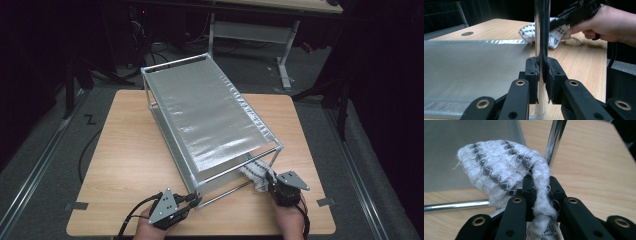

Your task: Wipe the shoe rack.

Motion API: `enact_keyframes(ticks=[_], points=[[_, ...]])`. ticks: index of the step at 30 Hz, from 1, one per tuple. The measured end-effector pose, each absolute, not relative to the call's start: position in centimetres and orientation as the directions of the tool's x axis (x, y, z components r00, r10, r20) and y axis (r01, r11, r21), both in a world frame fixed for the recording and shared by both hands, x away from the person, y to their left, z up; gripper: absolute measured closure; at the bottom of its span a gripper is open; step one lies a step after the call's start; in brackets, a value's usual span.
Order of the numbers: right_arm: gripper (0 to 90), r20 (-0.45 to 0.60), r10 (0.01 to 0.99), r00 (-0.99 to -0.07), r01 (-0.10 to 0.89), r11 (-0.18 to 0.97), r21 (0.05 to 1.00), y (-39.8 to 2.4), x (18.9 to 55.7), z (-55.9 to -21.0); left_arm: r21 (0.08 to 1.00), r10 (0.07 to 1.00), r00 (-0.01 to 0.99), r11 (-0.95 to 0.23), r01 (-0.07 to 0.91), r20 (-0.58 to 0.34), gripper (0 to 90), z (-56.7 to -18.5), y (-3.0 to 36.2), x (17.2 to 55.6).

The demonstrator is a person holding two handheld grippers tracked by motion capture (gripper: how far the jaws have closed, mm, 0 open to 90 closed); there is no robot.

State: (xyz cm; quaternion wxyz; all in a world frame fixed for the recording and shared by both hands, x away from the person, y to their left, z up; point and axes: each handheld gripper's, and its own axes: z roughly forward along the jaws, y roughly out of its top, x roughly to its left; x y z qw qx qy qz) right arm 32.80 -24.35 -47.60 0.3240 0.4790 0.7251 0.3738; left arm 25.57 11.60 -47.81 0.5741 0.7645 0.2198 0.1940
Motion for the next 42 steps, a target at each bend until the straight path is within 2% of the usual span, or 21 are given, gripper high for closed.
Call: enact_keyframes(ticks=[16, 24, 31, 42], points=[[79.2, -0.153, 0.953, -0.263, 0.240, 0.218, 0.946, -24.6, 30.9, -42.2, 0.961, 0.556, 0.829, -0.256, 0.105, 0.058, 80.6, -47.8, 11.7, 25.6], [79.2, -0.159, 0.955, -0.251, 0.173, 0.206, 0.963, -24.6, 30.2, -40.5, 0.961, 0.556, 0.830, -0.256, 0.106, 0.057, 80.6, -47.8, 11.7, 25.6], [79.2, -0.154, 0.954, -0.255, 0.224, 0.214, 0.951, -24.8, 30.8, -41.8, 0.965, 0.558, 0.829, -0.238, 0.113, 0.040, 80.6, -47.9, 11.5, 25.5], [79.2, -0.146, 0.946, -0.290, 0.372, 0.252, 0.893, -24.8, 32.0, -45.6, 0.964, 0.556, 0.830, -0.240, 0.112, 0.042, 80.6, -47.8, 11.5, 25.6]])
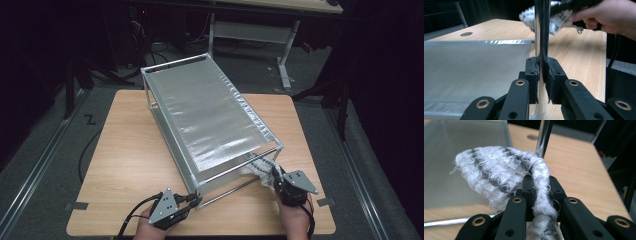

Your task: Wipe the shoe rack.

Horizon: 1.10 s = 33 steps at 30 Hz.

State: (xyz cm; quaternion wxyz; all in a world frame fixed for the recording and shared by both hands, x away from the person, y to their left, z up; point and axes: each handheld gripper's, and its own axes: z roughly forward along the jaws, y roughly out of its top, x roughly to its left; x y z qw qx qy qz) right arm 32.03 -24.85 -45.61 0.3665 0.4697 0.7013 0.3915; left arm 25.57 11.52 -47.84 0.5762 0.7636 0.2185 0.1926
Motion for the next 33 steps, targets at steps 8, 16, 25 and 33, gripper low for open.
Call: enact_keyframes(ticks=[8, 16, 25, 33], points=[[79.2, -0.129, 0.940, -0.316, 0.462, 0.271, 0.844, -25.0, 32.7, -47.8, 0.964, 0.554, 0.831, -0.242, 0.112, 0.043, 80.5, -47.8, 11.5, 25.6], [79.1, -0.114, 0.934, -0.338, 0.504, 0.282, 0.816, -24.9, 32.9, -48.7, 0.964, 0.549, 0.835, -0.243, 0.112, 0.041, 80.5, -47.8, 11.4, 25.7], [78.8, -0.113, 0.931, -0.347, 0.471, 0.277, 0.837, -25.5, 30.8, -47.7, 0.965, 0.535, 0.844, -0.237, 0.111, 0.034, 80.5, -47.8, 11.1, 26.1], [78.8, -0.121, 0.951, -0.285, 0.453, 0.245, 0.857, -27.8, 27.6, -46.9, 0.959, 0.519, 0.853, -0.264, 0.100, 0.054, 80.5, -47.7, 10.7, 26.6]])
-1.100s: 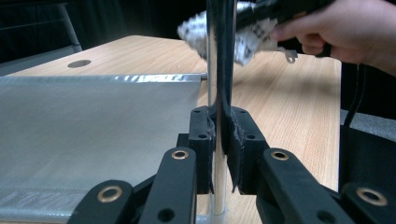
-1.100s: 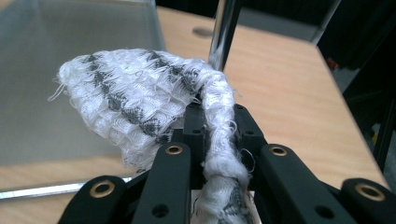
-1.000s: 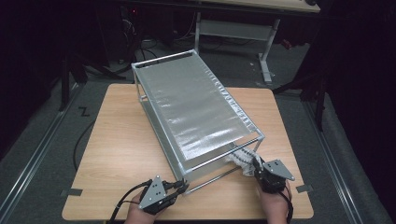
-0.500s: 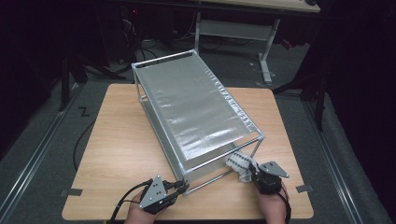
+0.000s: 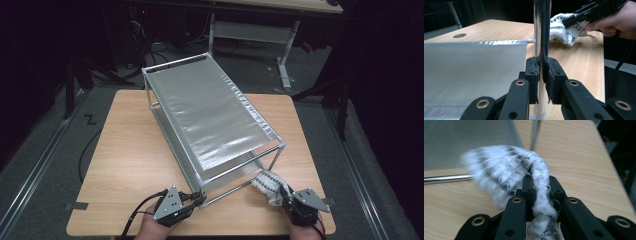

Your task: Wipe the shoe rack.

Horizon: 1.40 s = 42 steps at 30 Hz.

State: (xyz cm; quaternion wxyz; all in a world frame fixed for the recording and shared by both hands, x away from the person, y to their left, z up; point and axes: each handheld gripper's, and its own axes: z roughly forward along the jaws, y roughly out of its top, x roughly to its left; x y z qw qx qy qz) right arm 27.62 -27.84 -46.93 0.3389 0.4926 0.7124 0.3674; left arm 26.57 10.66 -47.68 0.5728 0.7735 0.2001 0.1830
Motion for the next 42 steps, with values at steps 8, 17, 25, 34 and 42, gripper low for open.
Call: enact_keyframes(ticks=[8, 17, 25, 34, 42], points=[[78.9, -0.109, 0.979, -0.173, 0.462, 0.179, 0.869, -30.9, 27.7, -46.7, 0.957, 0.533, 0.845, -0.267, 0.110, 0.051, 80.5, -47.6, 11.3, 26.4], [78.8, -0.103, 0.976, -0.189, 0.444, 0.179, 0.878, -30.3, 30.1, -46.6, 0.956, 0.589, 0.807, -0.261, 0.134, 0.048, 80.5, -47.5, 13.3, 25.6], [78.8, -0.111, 0.963, -0.246, 0.405, 0.206, 0.891, -28.4, 31.4, -45.9, 0.952, 0.637, 0.770, -0.257, 0.164, 0.040, 80.6, -47.4, 16.4, 24.0], [78.8, -0.139, 0.930, -0.339, 0.231, 0.225, 0.946, -25.0, 29.5, -41.7, 0.957, 0.670, 0.742, -0.228, 0.178, 0.021, 80.8, -47.7, 18.6, 23.7], [79.0, -0.150, 0.892, -0.427, 0.180, 0.247, 0.952, -23.5, 28.1, -41.0, 0.958, 0.671, 0.741, -0.229, 0.175, 0.025, 80.7, -47.7, 18.6, 23.8]])
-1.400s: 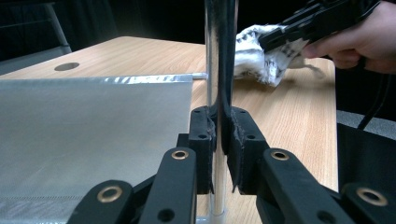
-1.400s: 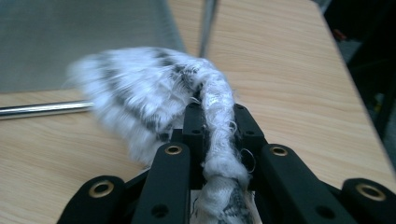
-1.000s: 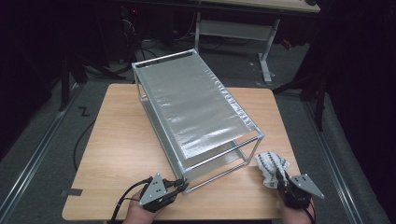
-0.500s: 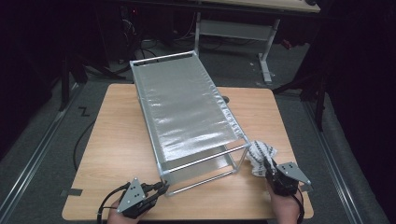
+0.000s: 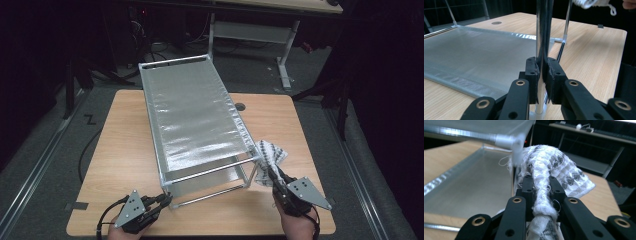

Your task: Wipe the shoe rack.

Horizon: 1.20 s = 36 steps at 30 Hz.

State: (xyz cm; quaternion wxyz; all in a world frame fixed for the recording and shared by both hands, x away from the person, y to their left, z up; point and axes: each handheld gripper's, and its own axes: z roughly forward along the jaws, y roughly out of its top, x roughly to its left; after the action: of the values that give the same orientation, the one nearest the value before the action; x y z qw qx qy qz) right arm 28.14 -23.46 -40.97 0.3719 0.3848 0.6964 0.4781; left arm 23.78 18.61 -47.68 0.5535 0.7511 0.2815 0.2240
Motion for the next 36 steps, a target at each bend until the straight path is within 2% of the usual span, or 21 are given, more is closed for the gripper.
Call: enact_keyframes(ticks=[17, 27, 36], points=[[79.1, -0.112, 0.844, -0.524, 0.416, 0.369, 0.831, -22.2, 30.2, -47.9, 0.957, 0.671, 0.740, -0.233, 0.171, 0.031, 80.7, -47.7, 18.5, 23.9], [79.1, -0.098, 0.850, -0.518, 0.391, 0.337, 0.857, -22.3, 29.8, -47.1, 0.959, 0.673, 0.740, -0.224, 0.172, 0.024, 80.7, -47.7, 18.6, 24.0], [79.0, -0.106, 0.855, -0.507, 0.290, 0.285, 0.913, -22.7, 29.0, -44.1, 0.959, 0.672, 0.741, -0.222, 0.174, 0.022, 80.7, -47.8, 18.6, 24.0]])
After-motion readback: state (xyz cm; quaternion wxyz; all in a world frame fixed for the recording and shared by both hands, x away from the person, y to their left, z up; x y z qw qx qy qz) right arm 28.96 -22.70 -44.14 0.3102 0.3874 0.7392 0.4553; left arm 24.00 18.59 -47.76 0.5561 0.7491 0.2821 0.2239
